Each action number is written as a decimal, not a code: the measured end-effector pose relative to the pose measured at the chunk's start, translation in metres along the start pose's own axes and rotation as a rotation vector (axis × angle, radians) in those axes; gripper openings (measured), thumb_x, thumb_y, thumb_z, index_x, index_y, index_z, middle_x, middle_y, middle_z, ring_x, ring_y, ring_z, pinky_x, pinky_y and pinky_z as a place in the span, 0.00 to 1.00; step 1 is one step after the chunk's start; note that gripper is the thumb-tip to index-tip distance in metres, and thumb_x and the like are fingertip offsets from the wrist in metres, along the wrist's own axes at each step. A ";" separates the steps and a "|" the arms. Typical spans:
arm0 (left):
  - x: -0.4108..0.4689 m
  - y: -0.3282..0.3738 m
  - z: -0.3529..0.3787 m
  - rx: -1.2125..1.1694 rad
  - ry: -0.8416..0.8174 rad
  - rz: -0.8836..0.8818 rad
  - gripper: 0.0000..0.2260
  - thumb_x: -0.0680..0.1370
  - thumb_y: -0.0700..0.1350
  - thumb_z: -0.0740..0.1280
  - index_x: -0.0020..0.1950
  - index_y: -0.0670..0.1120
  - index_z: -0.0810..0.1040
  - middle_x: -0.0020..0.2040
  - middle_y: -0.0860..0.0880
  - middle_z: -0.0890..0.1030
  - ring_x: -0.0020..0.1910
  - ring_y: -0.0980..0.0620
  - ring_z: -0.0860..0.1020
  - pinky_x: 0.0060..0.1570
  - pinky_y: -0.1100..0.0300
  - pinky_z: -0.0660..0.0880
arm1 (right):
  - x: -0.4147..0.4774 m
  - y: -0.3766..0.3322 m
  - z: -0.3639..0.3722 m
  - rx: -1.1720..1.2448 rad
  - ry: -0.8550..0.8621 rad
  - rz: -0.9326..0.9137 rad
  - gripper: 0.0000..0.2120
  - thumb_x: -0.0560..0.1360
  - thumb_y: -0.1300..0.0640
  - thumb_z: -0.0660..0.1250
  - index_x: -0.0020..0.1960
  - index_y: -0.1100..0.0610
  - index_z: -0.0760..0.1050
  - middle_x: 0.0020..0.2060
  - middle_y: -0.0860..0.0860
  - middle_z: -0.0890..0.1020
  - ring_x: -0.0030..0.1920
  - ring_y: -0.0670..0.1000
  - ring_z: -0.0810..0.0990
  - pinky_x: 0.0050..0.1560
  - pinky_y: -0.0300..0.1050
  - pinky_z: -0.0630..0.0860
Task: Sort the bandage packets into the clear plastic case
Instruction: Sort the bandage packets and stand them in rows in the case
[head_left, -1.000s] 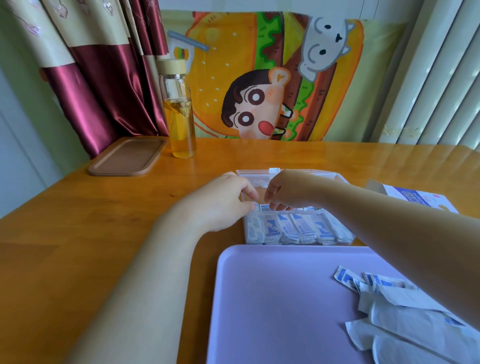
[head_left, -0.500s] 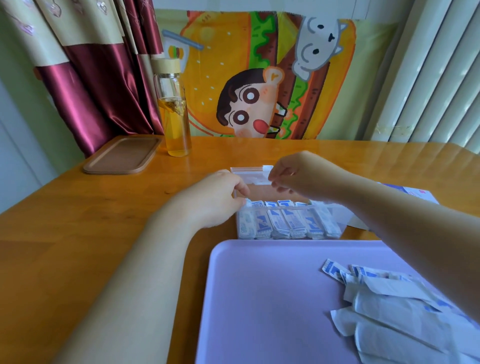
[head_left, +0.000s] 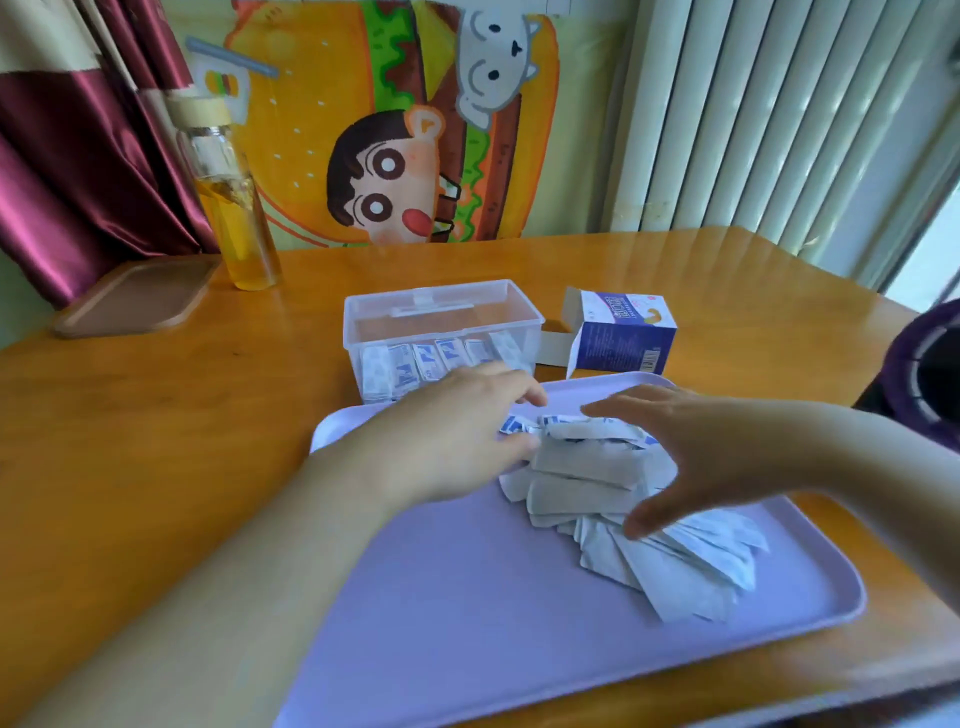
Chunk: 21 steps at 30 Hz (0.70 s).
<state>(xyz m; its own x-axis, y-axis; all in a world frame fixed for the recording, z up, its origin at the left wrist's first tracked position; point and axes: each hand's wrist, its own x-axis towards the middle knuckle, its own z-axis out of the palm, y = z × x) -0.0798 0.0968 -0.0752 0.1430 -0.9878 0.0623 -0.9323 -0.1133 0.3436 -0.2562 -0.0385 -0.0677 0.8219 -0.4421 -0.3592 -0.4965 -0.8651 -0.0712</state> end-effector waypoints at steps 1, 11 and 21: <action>0.001 0.009 0.011 -0.026 -0.028 0.040 0.19 0.78 0.54 0.63 0.68 0.57 0.67 0.66 0.57 0.68 0.67 0.56 0.65 0.66 0.57 0.65 | -0.013 0.006 0.010 0.008 -0.035 0.024 0.54 0.60 0.29 0.69 0.74 0.38 0.40 0.74 0.37 0.49 0.75 0.44 0.51 0.72 0.47 0.58; 0.022 0.036 0.083 0.164 -0.217 0.004 0.29 0.77 0.65 0.54 0.76 0.61 0.49 0.78 0.56 0.46 0.76 0.55 0.45 0.74 0.49 0.44 | -0.032 -0.001 0.073 0.154 0.037 -0.004 0.48 0.70 0.32 0.62 0.75 0.44 0.35 0.75 0.49 0.41 0.76 0.53 0.40 0.74 0.50 0.49; -0.030 -0.013 0.065 0.173 -0.217 -0.184 0.31 0.77 0.66 0.53 0.76 0.60 0.47 0.78 0.58 0.45 0.76 0.56 0.46 0.74 0.52 0.45 | 0.005 -0.045 0.073 0.159 0.073 -0.208 0.43 0.73 0.34 0.60 0.76 0.45 0.38 0.76 0.54 0.39 0.75 0.54 0.36 0.73 0.49 0.40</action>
<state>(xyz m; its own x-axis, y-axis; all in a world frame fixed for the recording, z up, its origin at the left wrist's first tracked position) -0.0936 0.1208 -0.1420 0.2573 -0.9468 -0.1933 -0.9427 -0.2899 0.1652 -0.2503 0.0152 -0.1345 0.9259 -0.2796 -0.2539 -0.3477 -0.8936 -0.2839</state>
